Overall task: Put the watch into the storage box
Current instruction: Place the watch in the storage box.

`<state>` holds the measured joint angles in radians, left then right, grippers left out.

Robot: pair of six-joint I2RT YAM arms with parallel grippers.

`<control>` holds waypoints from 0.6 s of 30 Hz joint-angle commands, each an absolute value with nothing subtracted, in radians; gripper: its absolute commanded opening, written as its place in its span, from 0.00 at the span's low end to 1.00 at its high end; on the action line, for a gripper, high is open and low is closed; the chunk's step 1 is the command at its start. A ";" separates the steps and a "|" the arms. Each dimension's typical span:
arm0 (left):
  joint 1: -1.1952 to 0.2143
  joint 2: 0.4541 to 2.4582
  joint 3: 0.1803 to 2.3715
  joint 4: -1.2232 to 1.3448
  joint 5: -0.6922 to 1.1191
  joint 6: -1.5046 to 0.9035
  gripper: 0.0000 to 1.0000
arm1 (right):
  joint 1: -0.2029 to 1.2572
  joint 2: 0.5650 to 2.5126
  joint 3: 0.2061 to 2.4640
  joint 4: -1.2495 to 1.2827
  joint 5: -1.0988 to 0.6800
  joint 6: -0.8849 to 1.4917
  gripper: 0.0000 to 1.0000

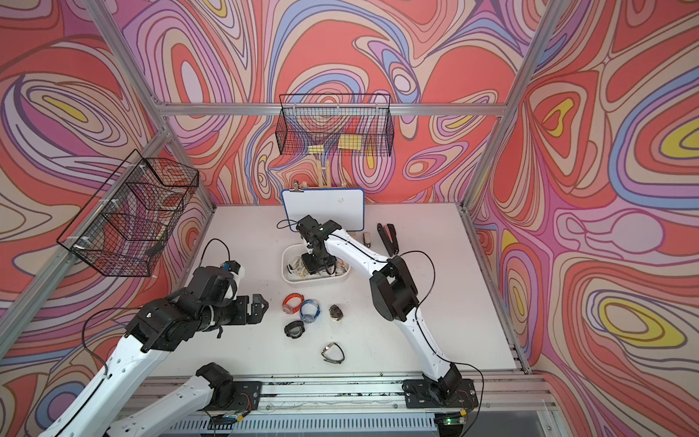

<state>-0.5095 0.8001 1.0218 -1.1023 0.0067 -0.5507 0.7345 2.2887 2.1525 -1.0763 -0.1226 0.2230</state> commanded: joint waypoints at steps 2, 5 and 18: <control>-0.508 0.773 0.978 -1.057 0.088 -0.570 0.96 | 0.736 2.100 2.033 -0.962 -0.221 0.260 0.45; -0.511 0.752 0.934 -1.014 0.164 -0.591 0.96 | 0.736 1.985 1.888 -0.870 -0.329 0.304 0.46; -0.663 0.698 0.811 -0.942 0.162 -0.684 0.94 | 0.854 1.869 1.481 -0.790 -0.323 0.397 0.44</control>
